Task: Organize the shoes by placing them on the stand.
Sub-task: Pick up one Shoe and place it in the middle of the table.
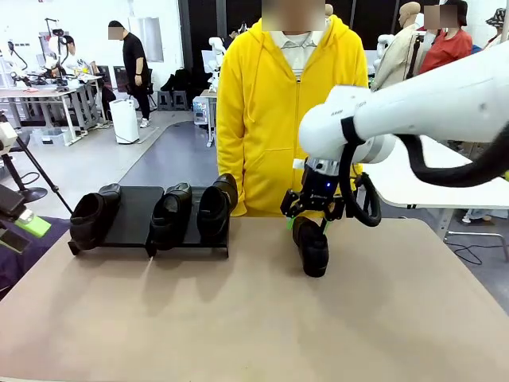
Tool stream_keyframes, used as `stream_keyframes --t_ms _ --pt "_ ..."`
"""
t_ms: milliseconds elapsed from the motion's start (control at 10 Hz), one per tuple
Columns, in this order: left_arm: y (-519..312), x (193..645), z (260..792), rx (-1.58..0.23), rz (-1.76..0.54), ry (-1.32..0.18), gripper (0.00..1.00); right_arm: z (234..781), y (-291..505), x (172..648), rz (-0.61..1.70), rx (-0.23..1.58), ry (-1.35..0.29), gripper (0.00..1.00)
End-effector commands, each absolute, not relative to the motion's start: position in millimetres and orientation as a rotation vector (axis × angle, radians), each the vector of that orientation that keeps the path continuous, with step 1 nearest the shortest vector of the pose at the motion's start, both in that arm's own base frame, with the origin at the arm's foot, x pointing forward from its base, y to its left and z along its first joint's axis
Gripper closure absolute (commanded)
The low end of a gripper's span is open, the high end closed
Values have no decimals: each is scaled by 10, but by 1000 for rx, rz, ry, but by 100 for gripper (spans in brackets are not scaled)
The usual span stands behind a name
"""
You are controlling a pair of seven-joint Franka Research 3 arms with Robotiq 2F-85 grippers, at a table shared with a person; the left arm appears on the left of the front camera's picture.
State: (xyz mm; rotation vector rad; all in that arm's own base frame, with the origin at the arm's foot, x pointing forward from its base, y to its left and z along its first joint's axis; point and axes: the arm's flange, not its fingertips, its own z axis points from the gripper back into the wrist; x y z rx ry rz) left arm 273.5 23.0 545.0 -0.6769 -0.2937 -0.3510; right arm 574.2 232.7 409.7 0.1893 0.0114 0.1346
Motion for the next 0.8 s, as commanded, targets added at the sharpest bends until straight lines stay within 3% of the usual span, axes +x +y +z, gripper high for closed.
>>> stream_keyframes --t_ms 0,300,700 --pt "222 2733 5457 -695 -353 -296 0 3882 2406 6148 133 146 14 0" --pt "222 2733 5457 -695 -353 -296 0 3641 2402 6299 181 128 -44 0" --pt "222 2733 5457 -695 -353 -296 0 3561 2373 6340 168 169 19 0"
